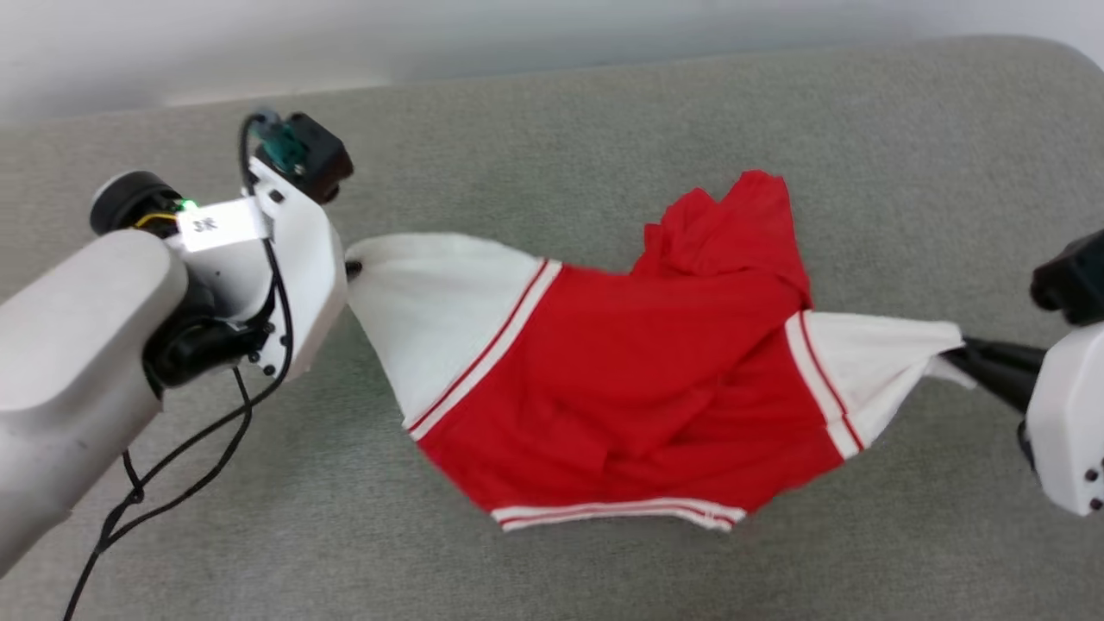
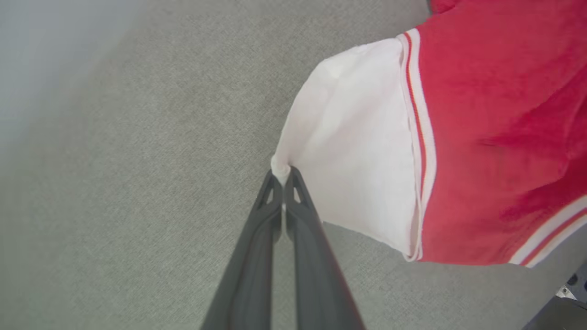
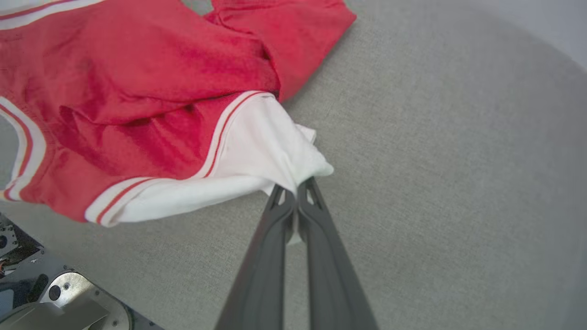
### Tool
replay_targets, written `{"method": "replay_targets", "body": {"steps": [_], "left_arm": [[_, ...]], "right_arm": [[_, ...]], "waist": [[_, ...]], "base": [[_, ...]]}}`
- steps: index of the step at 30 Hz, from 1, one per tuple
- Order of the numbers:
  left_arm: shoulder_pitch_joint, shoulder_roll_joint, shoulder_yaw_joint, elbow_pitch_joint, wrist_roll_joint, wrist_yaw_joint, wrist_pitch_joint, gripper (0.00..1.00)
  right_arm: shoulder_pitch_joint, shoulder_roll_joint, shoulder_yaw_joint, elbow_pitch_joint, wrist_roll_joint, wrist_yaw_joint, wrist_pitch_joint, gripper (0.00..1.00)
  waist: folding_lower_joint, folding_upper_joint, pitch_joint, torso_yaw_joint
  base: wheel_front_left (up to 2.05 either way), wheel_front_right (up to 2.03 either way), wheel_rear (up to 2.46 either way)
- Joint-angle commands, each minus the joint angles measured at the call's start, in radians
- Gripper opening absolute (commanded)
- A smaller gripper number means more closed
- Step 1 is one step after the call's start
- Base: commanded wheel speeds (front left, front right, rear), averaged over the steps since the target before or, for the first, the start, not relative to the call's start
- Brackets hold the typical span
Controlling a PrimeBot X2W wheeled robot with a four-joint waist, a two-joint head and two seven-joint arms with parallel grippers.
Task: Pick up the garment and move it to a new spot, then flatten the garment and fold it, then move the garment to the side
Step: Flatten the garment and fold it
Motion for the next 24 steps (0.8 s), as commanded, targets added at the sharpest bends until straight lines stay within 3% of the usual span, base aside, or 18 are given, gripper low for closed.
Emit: {"method": "replay_targets", "body": {"steps": [1,7,12,24], "left_arm": [[-0.005,0.013,0.016,-0.013,-0.009,0.001,-0.018,0.0],[-0.049,0.058,0.079,-0.082,-0.014,0.025,-0.069,0.0],[-0.131,0.067,0.135,-0.115,-0.003,0.048,-0.09,0.0],[-0.434,-0.02,0.254,0.016,0.061,0.076,-0.148,0.0]], "right_arm": [[-0.014,-0.008,-0.024,-0.01,-0.004,0.0,-0.004,0.0],[-0.105,-0.035,-0.089,-0.054,-0.025,0.0,0.019,0.0],[-0.275,-0.037,-0.11,-0.049,-0.03,0.0,0.059,0.0],[-0.86,0.052,0.024,0.223,-0.13,0.0,0.104,0.0]], "waist": [[0.0,0.0,-0.034,0.032],[0.0,0.0,-0.045,0.064],[0.0,0.0,-0.014,0.085],[0.0,0.0,0.13,0.117]], "base": [[0.0,0.0,0.0],[0.0,0.0,0.0],[0.0,0.0,0.0],[0.0,0.0,0.0]]}}
